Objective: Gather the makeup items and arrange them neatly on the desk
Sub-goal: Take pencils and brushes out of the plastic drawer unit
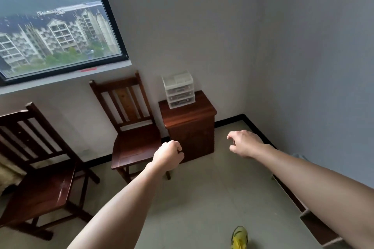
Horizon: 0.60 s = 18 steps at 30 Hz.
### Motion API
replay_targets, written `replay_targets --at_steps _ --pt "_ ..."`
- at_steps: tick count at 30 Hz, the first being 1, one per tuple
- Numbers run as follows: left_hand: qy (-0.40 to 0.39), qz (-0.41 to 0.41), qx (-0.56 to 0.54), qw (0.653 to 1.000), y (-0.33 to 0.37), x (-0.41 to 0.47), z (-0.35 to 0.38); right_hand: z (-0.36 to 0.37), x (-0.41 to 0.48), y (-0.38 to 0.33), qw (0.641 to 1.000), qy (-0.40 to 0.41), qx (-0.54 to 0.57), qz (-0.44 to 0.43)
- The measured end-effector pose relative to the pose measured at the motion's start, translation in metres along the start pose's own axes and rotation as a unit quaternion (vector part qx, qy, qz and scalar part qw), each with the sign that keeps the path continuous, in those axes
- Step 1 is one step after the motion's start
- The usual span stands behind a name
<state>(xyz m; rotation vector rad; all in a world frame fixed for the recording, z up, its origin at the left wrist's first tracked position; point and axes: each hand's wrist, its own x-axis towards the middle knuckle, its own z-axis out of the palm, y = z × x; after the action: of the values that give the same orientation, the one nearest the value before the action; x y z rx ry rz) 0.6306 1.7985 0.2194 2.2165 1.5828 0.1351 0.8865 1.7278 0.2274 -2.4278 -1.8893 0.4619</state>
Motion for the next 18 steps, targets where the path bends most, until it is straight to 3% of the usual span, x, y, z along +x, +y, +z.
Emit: replay_targets --at_steps 11,18 --pt "-0.01 -0.101 -0.045 0.994 -0.025 0.236 -0.016 -0.021 0.283 0.003 0.998 -0.039 0.013 -0.039" --pt "-0.024 -0.149 -0.087 0.985 -0.059 0.344 -0.024 -0.024 0.415 -0.021 0.995 -0.072 0.024 -0.069"
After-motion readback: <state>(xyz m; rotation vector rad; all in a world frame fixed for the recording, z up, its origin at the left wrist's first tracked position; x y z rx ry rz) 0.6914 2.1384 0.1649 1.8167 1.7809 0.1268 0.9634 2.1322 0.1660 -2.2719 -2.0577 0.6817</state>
